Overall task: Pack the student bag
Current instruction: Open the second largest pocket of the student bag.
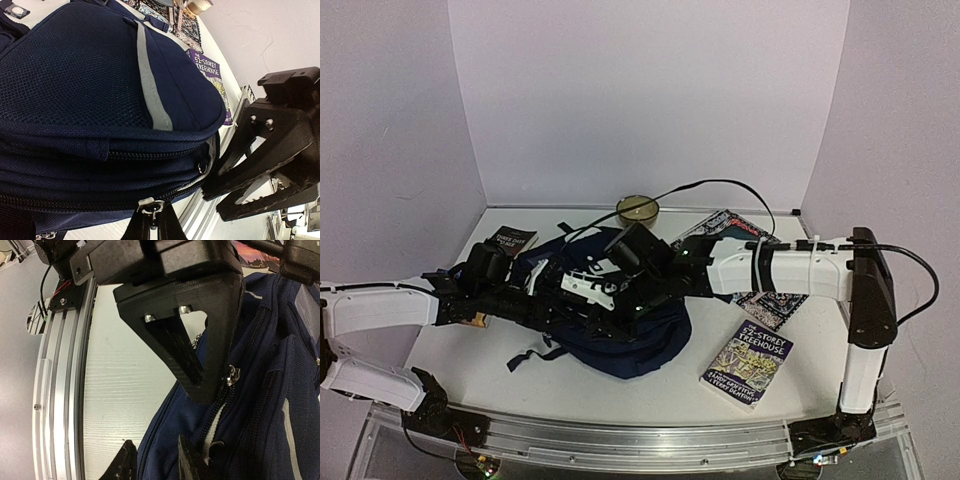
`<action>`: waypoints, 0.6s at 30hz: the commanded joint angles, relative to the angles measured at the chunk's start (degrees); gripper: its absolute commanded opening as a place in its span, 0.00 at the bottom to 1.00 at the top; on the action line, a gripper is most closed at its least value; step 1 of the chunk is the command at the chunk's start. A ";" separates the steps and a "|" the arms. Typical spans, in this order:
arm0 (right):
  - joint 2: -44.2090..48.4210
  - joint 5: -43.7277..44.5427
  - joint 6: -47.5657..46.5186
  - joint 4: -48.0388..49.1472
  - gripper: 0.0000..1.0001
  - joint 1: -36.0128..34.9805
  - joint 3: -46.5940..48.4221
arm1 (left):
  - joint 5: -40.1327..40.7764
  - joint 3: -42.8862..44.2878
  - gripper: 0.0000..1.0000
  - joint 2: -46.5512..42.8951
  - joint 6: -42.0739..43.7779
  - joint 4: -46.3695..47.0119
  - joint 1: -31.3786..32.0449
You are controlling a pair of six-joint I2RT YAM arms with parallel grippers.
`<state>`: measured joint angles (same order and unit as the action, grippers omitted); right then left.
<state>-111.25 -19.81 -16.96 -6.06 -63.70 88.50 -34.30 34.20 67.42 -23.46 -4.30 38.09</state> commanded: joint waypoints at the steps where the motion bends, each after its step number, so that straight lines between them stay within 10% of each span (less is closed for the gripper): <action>1: -3.69 0.28 -0.44 -1.17 0.28 -0.14 2.56 | -4.04 5.05 0.00 -2.20 1.40 4.65 0.15; 18: 6.65 9.53 -0.86 -0.37 0.38 -1.04 -2.88 | -2.18 4.85 0.00 -1.78 1.83 4.65 0.15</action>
<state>-106.90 -12.76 -17.11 -5.87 -65.09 86.15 -33.46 34.83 66.77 -23.36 -5.52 38.06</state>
